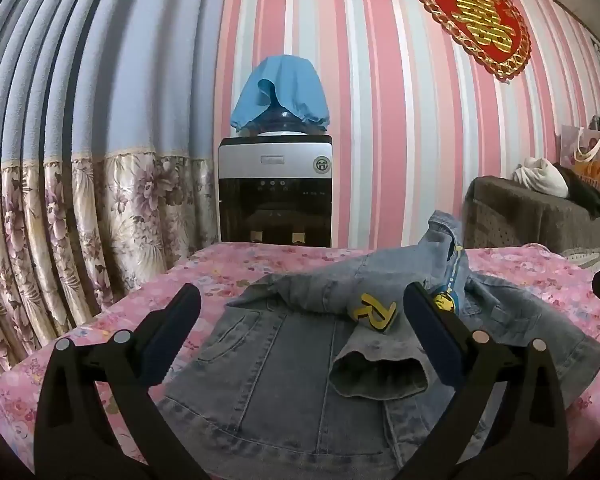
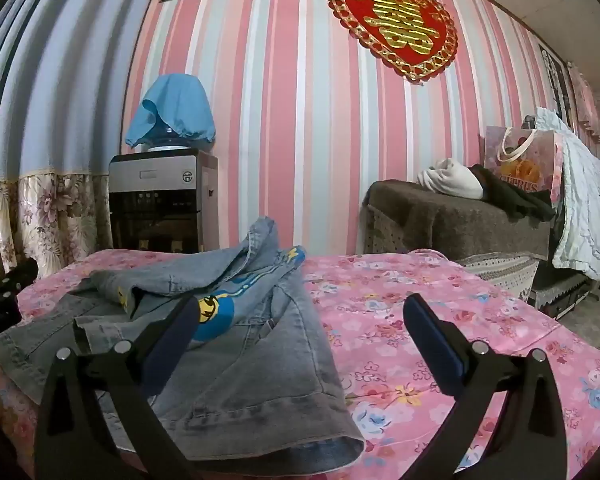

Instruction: Fold large clothes

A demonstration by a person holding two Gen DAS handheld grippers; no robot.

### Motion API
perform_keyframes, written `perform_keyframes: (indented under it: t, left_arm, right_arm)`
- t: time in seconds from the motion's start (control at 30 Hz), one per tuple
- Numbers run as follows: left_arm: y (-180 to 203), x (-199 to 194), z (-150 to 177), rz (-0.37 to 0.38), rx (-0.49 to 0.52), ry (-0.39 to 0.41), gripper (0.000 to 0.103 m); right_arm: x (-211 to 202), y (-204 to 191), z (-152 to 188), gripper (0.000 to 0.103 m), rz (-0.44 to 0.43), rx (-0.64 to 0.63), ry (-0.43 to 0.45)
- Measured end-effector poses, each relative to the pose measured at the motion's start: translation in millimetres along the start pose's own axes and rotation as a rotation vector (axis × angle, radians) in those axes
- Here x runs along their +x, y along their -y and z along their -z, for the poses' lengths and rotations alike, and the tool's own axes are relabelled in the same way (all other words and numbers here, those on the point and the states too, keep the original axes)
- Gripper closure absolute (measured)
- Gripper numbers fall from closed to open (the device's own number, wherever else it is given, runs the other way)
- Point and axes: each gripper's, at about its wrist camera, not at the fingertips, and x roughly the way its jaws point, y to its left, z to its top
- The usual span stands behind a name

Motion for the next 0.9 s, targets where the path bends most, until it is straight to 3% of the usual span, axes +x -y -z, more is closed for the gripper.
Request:
perform_keyframes:
  t: [0.9]
  left_arm:
    - [2,-5,-4,0.010,0.009,-0.003,0.003]
  right_arm:
    - [-1,3,-1,0.002,0.003,0.001,0.013]
